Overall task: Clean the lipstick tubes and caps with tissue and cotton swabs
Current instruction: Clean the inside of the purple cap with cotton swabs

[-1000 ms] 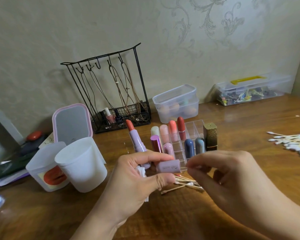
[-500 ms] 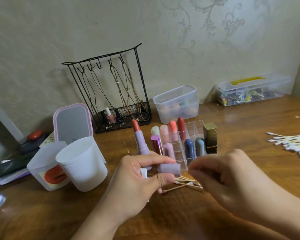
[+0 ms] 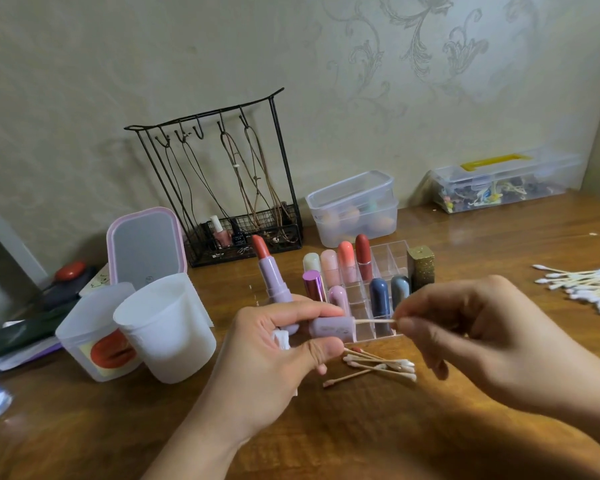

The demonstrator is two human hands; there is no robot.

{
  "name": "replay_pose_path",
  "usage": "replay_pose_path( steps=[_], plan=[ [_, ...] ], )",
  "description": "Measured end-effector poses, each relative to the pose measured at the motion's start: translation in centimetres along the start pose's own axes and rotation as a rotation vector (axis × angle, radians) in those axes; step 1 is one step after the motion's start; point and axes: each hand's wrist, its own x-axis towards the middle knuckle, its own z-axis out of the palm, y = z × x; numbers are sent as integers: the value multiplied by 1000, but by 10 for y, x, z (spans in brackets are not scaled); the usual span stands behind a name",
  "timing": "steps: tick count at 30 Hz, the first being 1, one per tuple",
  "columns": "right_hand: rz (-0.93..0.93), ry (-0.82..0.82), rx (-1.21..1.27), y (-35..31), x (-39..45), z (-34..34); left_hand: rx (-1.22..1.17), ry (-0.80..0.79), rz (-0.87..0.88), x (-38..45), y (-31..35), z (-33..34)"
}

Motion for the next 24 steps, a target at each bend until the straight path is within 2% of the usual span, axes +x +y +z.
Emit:
replay_pose_path(
  steps=[2,5,8,10,12,14,16,18,19,21,24],
  plan=[
    [-9,-9,-112,3,1,0,-1,7,5,0,-1,-1],
    [-26,-149,-127,-4,-2,0,18,13,6,1,-1,-2],
    [4,-39,45,-2,-1,-1,28,-1,-3,0,0,-1],
    [-22,24,-72,5,0,1,16,2,13,0,0,-2],
    [-48,-59,-179,0,-2,1,6,3,18,1,1,-2],
    [-34,-149,-91,-8,-3,-1,-5,-9,2,0,1,-2],
    [-11,-82,20,-7,-3,3,-4,-37,-14,-1,1,0],
    [-43,60,-102,3,-3,11,20,-64,-18,-2,1,4],
    [-56,75,-194,3,-3,17,22,-69,-18,-2,0,5],
    [-80,2,-275,-1,-5,24,20,-59,-20,-2,-1,5],
    [-110,-7,-184,-4,-5,24,36,-49,-22,-1,-1,4]
  ],
)
